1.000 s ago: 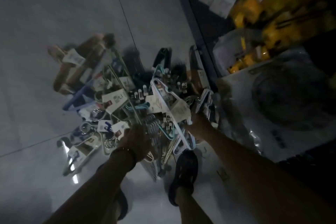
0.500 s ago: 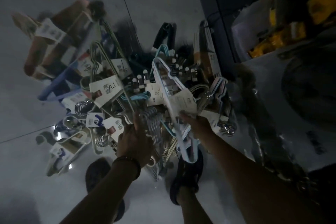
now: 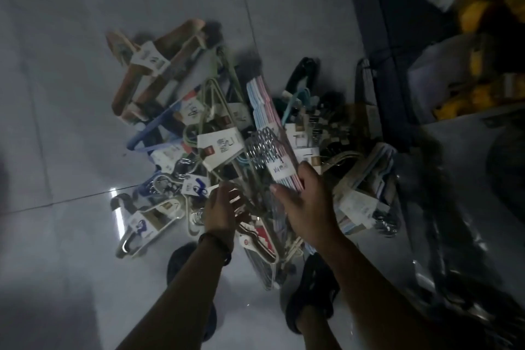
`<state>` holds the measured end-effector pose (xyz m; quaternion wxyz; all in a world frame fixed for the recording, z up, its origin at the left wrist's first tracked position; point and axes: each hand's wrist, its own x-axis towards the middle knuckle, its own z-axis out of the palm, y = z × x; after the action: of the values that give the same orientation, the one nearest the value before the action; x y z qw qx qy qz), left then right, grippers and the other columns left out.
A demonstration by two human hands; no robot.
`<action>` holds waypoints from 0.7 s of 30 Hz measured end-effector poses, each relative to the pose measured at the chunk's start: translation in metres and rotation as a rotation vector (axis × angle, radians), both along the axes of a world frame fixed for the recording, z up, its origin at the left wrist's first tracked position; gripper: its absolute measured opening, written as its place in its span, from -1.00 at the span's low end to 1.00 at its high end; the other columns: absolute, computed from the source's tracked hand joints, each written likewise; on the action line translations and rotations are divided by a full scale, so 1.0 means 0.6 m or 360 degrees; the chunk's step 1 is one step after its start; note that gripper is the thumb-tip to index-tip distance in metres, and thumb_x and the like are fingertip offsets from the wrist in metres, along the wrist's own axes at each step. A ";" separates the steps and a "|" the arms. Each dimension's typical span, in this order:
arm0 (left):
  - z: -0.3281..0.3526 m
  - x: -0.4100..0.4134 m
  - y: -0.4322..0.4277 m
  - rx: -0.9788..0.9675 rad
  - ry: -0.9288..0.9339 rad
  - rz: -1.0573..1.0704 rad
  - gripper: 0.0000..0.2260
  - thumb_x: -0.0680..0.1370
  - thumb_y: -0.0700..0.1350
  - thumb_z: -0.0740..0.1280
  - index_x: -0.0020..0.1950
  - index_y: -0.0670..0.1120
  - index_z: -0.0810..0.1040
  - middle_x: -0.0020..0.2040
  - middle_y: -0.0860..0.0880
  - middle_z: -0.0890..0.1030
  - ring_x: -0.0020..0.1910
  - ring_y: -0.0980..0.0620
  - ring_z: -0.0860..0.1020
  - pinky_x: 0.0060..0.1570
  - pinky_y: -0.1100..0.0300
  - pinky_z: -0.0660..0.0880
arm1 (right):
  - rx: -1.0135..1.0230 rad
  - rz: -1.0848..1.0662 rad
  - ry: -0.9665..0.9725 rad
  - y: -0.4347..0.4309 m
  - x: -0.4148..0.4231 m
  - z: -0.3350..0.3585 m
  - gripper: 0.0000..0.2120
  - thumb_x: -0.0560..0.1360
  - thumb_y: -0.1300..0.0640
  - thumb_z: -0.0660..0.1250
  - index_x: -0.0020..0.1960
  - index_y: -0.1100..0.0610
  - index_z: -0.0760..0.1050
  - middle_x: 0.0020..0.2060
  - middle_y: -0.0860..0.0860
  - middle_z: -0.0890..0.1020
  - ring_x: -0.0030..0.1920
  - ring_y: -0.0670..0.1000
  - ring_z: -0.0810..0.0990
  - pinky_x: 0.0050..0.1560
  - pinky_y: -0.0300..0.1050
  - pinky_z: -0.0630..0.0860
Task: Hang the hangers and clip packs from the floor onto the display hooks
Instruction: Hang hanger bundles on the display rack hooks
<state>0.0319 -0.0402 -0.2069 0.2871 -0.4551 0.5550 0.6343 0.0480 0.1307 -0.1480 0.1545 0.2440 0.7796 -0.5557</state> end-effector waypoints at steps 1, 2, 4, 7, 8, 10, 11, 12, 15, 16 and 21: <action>0.000 0.000 -0.014 0.0039 -0.0042 0.0079 -0.60 0.74 0.13 0.15 0.30 -0.13 0.60 0.23 -0.16 0.66 0.10 -0.16 0.65 0.11 -0.10 0.61 | 0.0092 0.0080 0.0047 -0.024 -0.016 0.008 -0.74 0.60 0.04 0.43 0.22 0.04 0.46 0.09 -0.06 0.66 0.07 -0.06 0.68 -0.01 -0.02 0.70; 0.000 0.002 -0.029 0.0088 -0.0078 0.0140 -0.58 0.74 0.15 0.13 0.31 -0.11 0.60 0.27 -0.14 0.65 0.17 -0.18 0.64 0.18 -0.14 0.59 | 0.0210 0.0165 0.0082 -0.051 -0.033 0.011 -0.72 0.62 0.03 0.39 0.28 0.04 0.42 0.14 -0.03 0.64 0.12 -0.04 0.65 0.03 -0.05 0.68; -0.001 0.003 -0.053 0.0168 -0.0150 0.0250 -0.60 0.73 0.11 0.10 0.33 -0.07 0.60 0.32 -0.13 0.62 0.28 -0.23 0.60 0.23 -0.19 0.58 | 0.0544 0.0346 0.0135 -0.105 -0.066 0.008 -0.66 0.64 0.12 0.35 0.37 0.11 0.37 0.21 0.07 0.59 0.20 0.03 0.61 0.09 -0.13 0.61; -0.009 0.010 -0.076 0.0257 -0.0141 0.0401 -0.61 0.68 0.11 0.10 0.33 0.01 0.60 0.41 -0.09 0.57 0.41 -0.17 0.51 0.36 -0.22 0.49 | 0.0873 0.0592 0.0068 -0.168 -0.096 -0.035 -0.48 0.56 0.28 0.42 0.46 0.21 0.33 0.32 0.18 0.53 0.31 0.11 0.54 0.22 -0.17 0.49; -0.010 0.010 -0.079 0.0230 -0.0138 0.0384 -0.63 0.65 0.13 0.13 0.30 0.05 0.60 0.43 -0.06 0.54 0.43 -0.14 0.48 0.39 -0.22 0.46 | 0.0913 0.0720 -0.0004 -0.177 -0.097 -0.055 -0.43 0.53 0.27 0.45 0.46 0.20 0.32 0.35 0.18 0.50 0.36 0.14 0.50 0.30 -0.10 0.47; -0.012 0.007 -0.085 0.0198 -0.0175 0.0336 -0.60 0.55 0.20 0.20 0.28 0.06 0.59 0.45 -0.07 0.52 0.40 -0.12 0.47 0.38 -0.20 0.45 | 0.1014 0.1046 -0.0164 -0.184 -0.084 -0.092 -0.44 0.53 0.20 0.47 0.47 0.14 0.36 0.42 0.14 0.46 0.43 0.16 0.42 0.44 0.06 0.41; -0.014 0.005 -0.086 0.0222 -0.0210 0.0317 -0.54 0.55 0.24 0.22 0.32 0.03 0.58 0.46 -0.09 0.52 0.38 -0.12 0.49 0.36 -0.18 0.46 | 0.1059 0.1166 -0.0190 -0.183 -0.073 -0.102 -0.53 0.56 0.16 0.44 0.43 0.11 0.42 0.42 0.11 0.47 0.43 0.15 0.41 0.45 0.10 0.40; -0.018 0.003 -0.088 0.0264 -0.0230 0.0284 -0.49 0.58 0.29 0.21 0.37 0.00 0.55 0.46 -0.09 0.52 0.36 -0.10 0.50 0.32 -0.15 0.48 | 0.1063 0.1182 -0.0144 -0.181 -0.064 -0.105 -0.62 0.57 0.12 0.42 0.37 0.08 0.48 0.38 0.08 0.49 0.41 0.13 0.42 0.41 0.10 0.43; -0.028 -0.007 -0.085 0.0377 -0.0204 0.0095 -0.41 0.62 0.42 0.11 0.42 0.02 0.48 0.39 -0.04 0.56 0.34 -0.11 0.55 0.21 -0.08 0.54 | 0.0992 0.0710 0.0063 -0.174 -0.048 -0.100 -0.63 0.54 -0.04 0.44 0.26 0.03 0.45 0.28 0.11 0.47 0.29 0.12 0.45 0.19 0.06 0.56; -0.031 -0.013 -0.082 0.0391 -0.0178 0.0021 -0.41 0.62 0.43 0.11 0.41 0.03 0.49 0.38 -0.04 0.57 0.34 -0.12 0.55 0.26 -0.11 0.53 | 0.1030 0.0522 0.0003 -0.169 -0.051 -0.101 -0.53 0.50 -0.13 0.45 0.29 0.04 0.41 0.30 0.14 0.44 0.30 0.14 0.44 0.18 0.08 0.57; -0.046 -0.040 -0.053 0.0375 -0.0139 -0.0085 -0.70 0.67 0.18 0.26 0.18 0.00 0.62 0.18 -0.10 0.69 0.22 -0.17 0.63 0.29 -0.11 0.55 | 0.0546 0.0453 -0.0775 -0.121 -0.056 -0.197 -0.14 0.23 -0.60 0.32 0.33 -0.08 0.36 0.19 0.14 0.59 0.05 0.12 0.66 -0.10 0.08 0.70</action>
<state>0.0076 -0.0721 -0.2346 0.3792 -0.4306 0.4756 0.6668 0.0144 0.0578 -0.2661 0.3693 0.2807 0.8282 -0.3145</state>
